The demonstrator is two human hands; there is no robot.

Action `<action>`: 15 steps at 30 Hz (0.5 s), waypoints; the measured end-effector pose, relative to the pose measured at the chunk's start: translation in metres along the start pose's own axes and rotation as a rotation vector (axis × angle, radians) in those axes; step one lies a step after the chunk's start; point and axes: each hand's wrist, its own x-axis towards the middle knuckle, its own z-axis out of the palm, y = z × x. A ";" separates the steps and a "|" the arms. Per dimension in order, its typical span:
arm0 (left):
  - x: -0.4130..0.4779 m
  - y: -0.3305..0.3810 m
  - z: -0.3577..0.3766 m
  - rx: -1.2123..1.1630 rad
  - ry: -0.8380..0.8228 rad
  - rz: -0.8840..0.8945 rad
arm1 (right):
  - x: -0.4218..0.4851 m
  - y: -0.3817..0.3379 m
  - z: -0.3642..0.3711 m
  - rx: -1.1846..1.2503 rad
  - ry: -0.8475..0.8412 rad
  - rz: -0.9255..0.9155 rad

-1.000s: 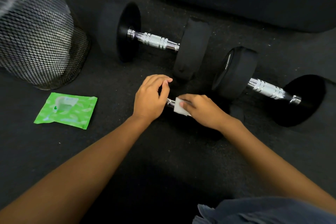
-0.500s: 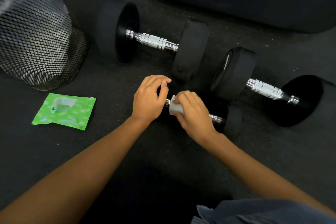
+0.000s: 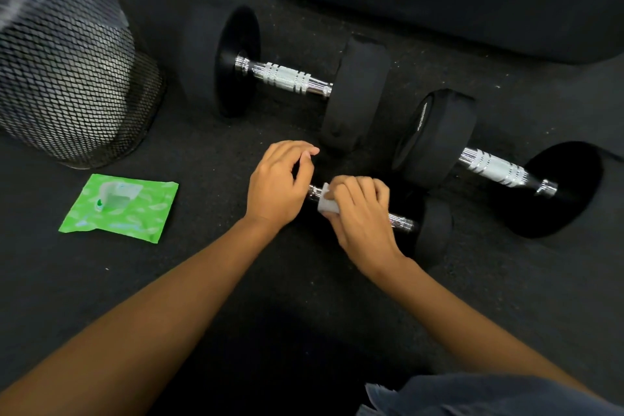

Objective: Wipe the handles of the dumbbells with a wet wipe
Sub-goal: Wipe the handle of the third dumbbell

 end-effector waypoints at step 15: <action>0.000 -0.001 0.000 0.002 -0.002 0.006 | 0.039 0.007 -0.014 0.418 -0.393 0.213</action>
